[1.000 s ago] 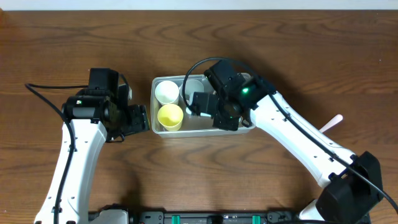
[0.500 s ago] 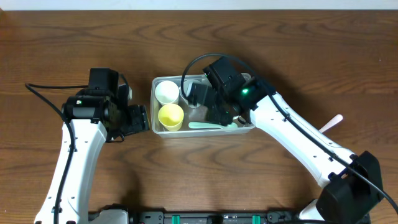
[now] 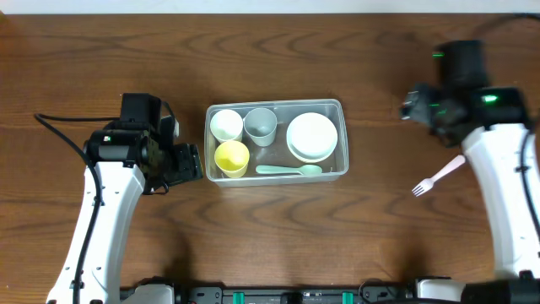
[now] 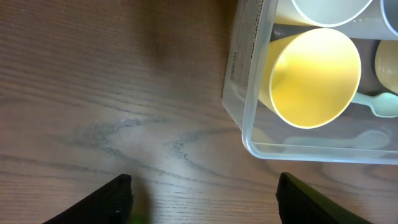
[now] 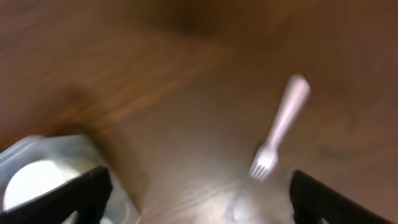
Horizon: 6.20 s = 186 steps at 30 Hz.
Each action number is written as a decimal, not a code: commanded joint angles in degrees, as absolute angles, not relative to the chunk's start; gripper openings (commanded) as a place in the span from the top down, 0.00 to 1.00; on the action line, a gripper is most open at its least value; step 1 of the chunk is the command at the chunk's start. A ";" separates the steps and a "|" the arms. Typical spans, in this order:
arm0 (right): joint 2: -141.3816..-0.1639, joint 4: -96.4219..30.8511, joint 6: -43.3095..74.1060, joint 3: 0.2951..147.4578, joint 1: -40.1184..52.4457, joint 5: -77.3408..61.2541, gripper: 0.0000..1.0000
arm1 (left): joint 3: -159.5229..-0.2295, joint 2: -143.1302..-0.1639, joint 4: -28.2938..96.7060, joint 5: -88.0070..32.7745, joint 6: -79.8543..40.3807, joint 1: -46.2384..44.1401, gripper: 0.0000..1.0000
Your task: Pack container
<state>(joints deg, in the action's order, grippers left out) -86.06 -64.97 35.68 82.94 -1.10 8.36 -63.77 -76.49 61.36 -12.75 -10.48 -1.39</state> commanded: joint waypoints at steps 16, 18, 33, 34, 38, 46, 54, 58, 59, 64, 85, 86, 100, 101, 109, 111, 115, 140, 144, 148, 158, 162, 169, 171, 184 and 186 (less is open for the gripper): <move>-92.12 -49.47 46.94 54.48 -16.08 -3.31 0.01 | -63.68 -75.96 61.63 -12.84 -9.76 -1.37 0.25; -92.16 -47.90 47.27 52.69 -16.08 -3.27 0.01 | -63.68 -75.96 61.63 -12.84 -9.76 -1.37 0.25; -92.16 -37.54 48.27 46.37 -16.08 -0.58 0.01 | -63.68 -75.96 61.91 -12.86 -9.74 -1.37 0.25; -92.16 -37.36 48.23 46.37 -16.08 -0.19 0.01 | -63.68 -75.96 62.00 -12.84 -9.74 -1.37 0.25; -92.16 -36.97 48.21 46.37 -16.08 0.05 0.03 | -63.68 -75.96 62.04 -12.86 -9.74 -1.37 0.25; -92.16 -36.97 48.23 45.17 -16.08 1.54 0.02 | -63.68 -75.96 62.04 -12.84 -9.74 -1.37 0.25; -92.18 -37.28 48.40 44.58 -16.08 1.50 0.04 | -63.68 -75.96 62.08 -12.84 -9.74 -1.37 0.25; -92.18 -37.98 48.77 44.47 -16.08 1.89 0.07 | -63.68 -75.96 62.08 -12.84 -9.74 -1.37 0.25; -92.18 -38.24 49.32 44.45 -16.08 2.28 0.07 | -63.68 -75.96 62.11 -12.86 -9.74 -1.37 0.25; -92.18 -38.35 49.30 44.45 -16.08 2.63 0.06 | -63.68 -75.96 62.08 -12.86 -9.74 -1.37 0.25; -92.18 -38.30 49.28 44.45 -16.08 2.61 0.63 | -63.68 -75.96 62.06 -12.84 -9.74 -1.37 0.25; -92.16 -38.30 49.28 44.45 -16.08 2.61 0.65 | -63.68 -75.96 62.08 -12.86 -9.74 -1.37 0.25; -92.18 -37.91 49.25 44.45 -16.08 2.61 0.76 | -63.68 -75.96 62.06 -12.84 -9.74 -1.37 0.25; -92.16 -37.89 49.25 44.45 -16.08 2.61 0.77 | -63.68 -75.96 62.06 -12.84 -9.74 -1.37 0.25; -92.16 -37.45 49.23 44.45 -16.08 2.61 0.77 | -63.68 -75.96 62.06 -12.86 -9.74 -1.37 0.25; -92.16 -37.45 49.21 44.45 -16.08 2.61 0.79 | -63.68 -75.96 62.06 -12.86 -9.74 -1.37 0.25; -92.16 -37.47 49.19 44.47 -16.08 2.59 0.92 | -63.68 -75.96 62.06 -12.84 -9.74 -1.37 0.25; -87.96 -59.20 -29.54 80.58 19.40 -10.92 0.99 | -63.68 -75.96 62.02 -12.86 -9.76 -1.37 0.25; -88.29 -59.18 -39.99 80.51 27.35 -8.47 0.99 | -63.68 -75.96 62.02 -12.82 -9.74 -1.37 0.25; -89.45 -59.11 -50.09 80.51 32.71 -8.12 0.99 | -63.68 -75.96 61.80 -12.47 -9.74 -1.37 0.25; -95.66 -58.74 -53.17 80.49 34.41 -7.46 0.98 | -63.68 -75.96 61.36 0.05 -8.62 -1.37 0.25; -98.02 -58.70 -52.71 80.49 34.44 -7.44 0.89 | -63.68 -75.96 61.19 1.13 -8.64 -1.37 0.25; -99.26 -58.63 -52.27 80.51 34.41 -7.27 0.49 | -63.68 -75.96 61.19 1.13 -8.64 -1.37 0.25; -99.22 -58.06 -50.98 80.51 34.39 -6.20 0.46 | -63.68 -75.96 61.21 1.13 -8.64 -1.37 0.25; -92.40 -41.95 -4.62 80.58 19.70 -2.44 0.01 | -67.99 -75.81 59.94 1.10 -6.35 -1.56 0.11; -92.14 -40.62 0.40 80.58 15.59 -3.92 0.01 | -69.91 -75.94 58.57 1.19 -3.86 -2.09 0.02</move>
<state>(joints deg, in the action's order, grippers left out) -94.28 -41.28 -15.53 80.09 20.05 -3.03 -65.73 -76.49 59.61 0.45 -7.27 -1.58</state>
